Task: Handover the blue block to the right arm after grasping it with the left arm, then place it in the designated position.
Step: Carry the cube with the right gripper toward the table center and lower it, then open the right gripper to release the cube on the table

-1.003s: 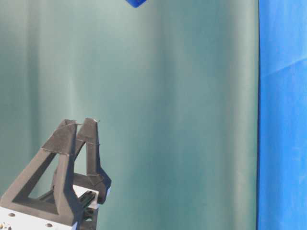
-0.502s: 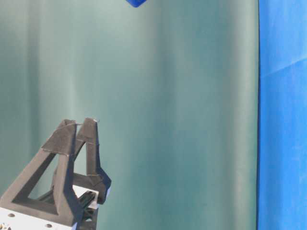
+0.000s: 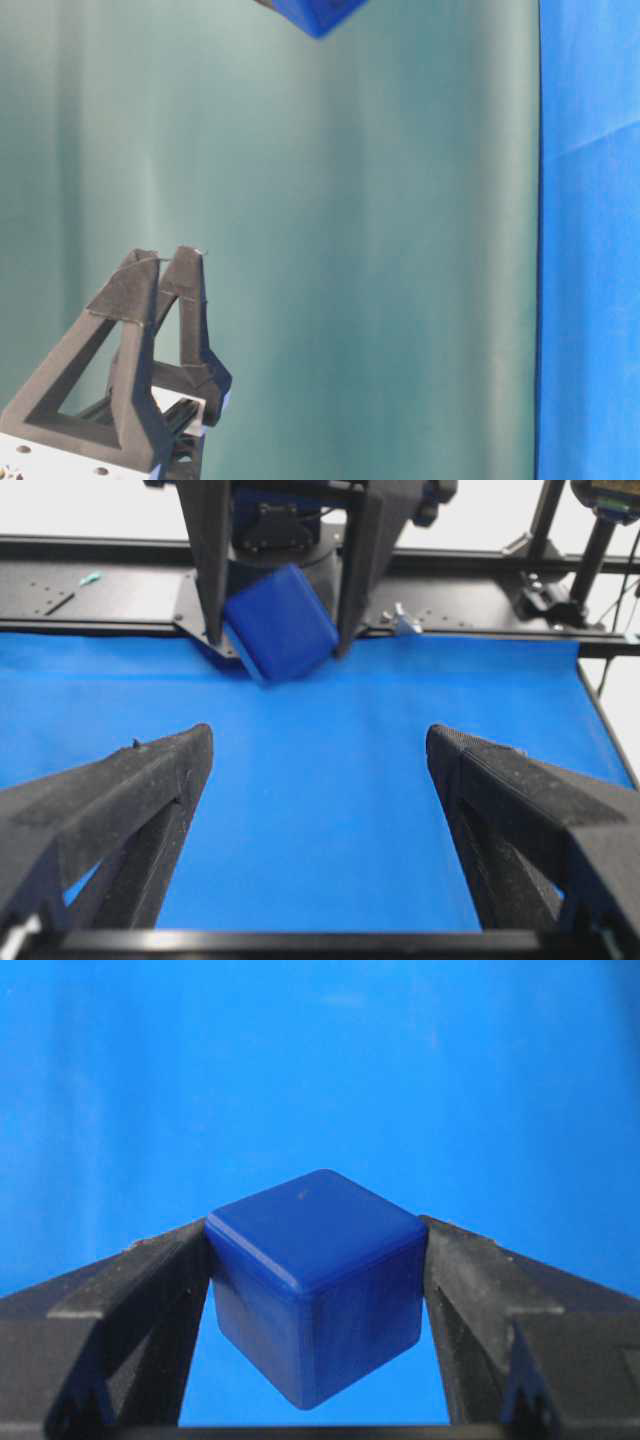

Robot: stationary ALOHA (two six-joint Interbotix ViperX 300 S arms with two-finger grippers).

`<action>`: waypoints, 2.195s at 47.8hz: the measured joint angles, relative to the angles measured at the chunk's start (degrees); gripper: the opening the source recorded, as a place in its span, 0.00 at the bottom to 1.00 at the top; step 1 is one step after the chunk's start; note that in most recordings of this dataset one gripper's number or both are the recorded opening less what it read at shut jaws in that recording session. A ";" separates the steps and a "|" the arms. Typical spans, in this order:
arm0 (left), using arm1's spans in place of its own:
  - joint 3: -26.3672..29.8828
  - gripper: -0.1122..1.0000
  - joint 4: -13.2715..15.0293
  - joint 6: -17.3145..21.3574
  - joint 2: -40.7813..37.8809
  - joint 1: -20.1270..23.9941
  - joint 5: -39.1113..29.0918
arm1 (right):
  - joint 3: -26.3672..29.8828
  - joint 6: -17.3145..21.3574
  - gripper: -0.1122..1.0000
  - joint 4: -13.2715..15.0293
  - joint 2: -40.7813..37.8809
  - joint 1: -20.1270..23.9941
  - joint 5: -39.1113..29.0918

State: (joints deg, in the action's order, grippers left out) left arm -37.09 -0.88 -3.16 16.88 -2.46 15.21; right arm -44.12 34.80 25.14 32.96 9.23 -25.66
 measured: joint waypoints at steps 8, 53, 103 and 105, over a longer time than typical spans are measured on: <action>-0.09 0.93 0.00 0.00 0.00 0.00 0.00 | 0.00 0.00 0.60 0.00 -5.27 -0.35 5.10; -0.09 0.93 0.00 0.09 0.53 0.00 0.00 | 3.25 0.09 0.60 -0.70 -37.09 -7.91 34.19; -0.18 0.93 -0.09 0.09 0.62 0.00 0.00 | 6.94 0.18 0.60 -2.64 -44.38 -8.88 37.35; -0.18 0.93 0.00 0.09 0.62 0.00 0.00 | 6.94 0.09 0.60 -2.81 -44.38 -8.96 37.35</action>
State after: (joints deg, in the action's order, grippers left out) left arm -37.27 -0.88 -3.08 17.49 -2.46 15.21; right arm -37.18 34.89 22.32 -11.43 0.26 11.69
